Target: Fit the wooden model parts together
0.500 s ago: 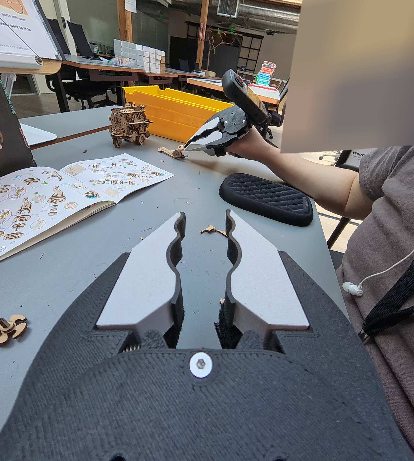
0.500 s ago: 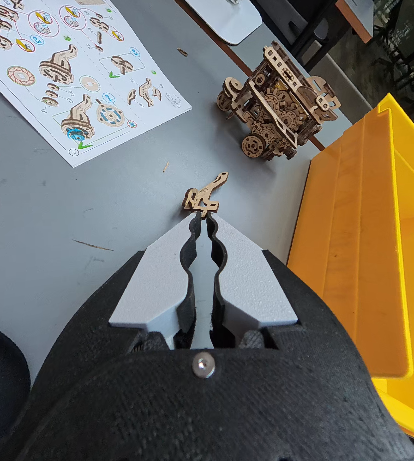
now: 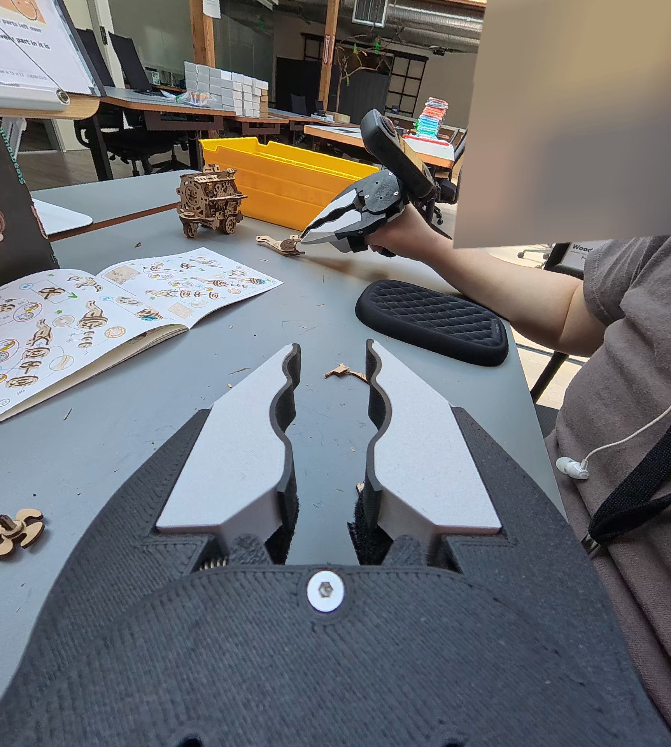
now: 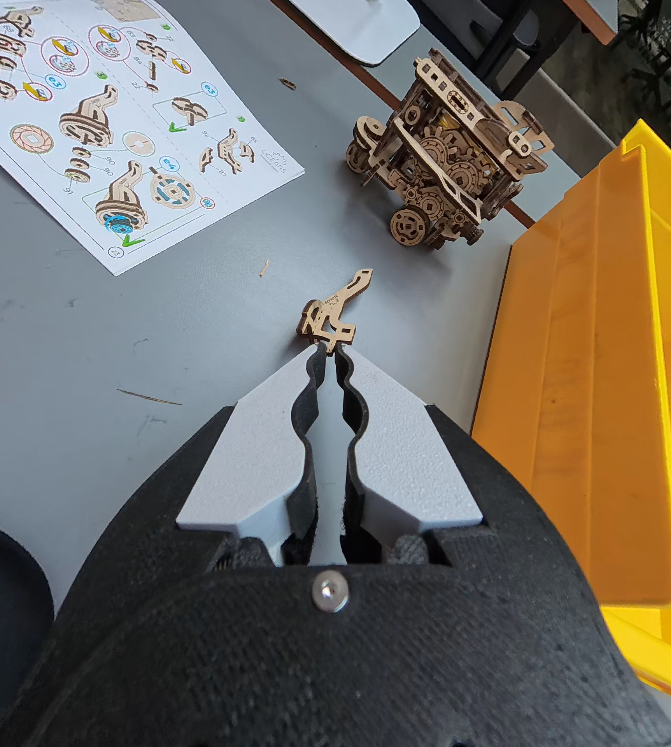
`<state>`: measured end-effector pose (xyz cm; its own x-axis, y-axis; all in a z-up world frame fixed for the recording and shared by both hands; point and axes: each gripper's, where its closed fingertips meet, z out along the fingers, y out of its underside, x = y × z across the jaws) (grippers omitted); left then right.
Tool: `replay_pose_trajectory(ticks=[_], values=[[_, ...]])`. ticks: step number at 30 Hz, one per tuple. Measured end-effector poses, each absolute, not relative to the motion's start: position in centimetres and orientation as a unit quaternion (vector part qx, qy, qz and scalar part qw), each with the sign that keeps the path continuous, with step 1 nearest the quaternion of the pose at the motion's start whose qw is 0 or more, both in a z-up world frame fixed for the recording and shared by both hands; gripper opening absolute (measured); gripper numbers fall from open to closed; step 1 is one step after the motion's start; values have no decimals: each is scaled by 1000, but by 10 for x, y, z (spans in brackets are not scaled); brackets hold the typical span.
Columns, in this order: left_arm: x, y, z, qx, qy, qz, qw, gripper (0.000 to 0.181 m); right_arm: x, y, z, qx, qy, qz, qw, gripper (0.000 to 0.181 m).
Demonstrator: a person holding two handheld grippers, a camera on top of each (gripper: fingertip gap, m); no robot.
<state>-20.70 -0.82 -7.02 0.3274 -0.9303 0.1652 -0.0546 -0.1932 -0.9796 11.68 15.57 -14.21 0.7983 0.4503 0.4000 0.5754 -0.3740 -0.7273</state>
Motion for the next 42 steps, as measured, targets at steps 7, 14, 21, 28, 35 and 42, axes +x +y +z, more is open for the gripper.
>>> replay_pose_trajectory(ticks=[7, 14, 21, 28, 35, 42], values=[[-207, -8, -70, -639, 384, -434, 505, 30, 117, 155, -142, -826, -312, -63, 466, 3], [-208, -7, -71, -641, 383, -432, 506, 30, 109, 154, -143, -818, -327, -59, 469, 9], [-210, -6, -69, -641, 378, -429, 512, 30, 96, 149, -130, -798, -338, -33, 498, 16], [-220, 4, -68, -655, 341, -422, 526, 31, 92, 144, -117, -791, -320, -6, 522, 18], [-228, 9, -64, -659, 318, -411, 543, 31, 72, 132, -124, -791, -336, -2, 511, 18], [-237, 14, -60, -665, 294, -393, 564, 31, 51, 121, -118, -788, -323, 33, 522, 18]])
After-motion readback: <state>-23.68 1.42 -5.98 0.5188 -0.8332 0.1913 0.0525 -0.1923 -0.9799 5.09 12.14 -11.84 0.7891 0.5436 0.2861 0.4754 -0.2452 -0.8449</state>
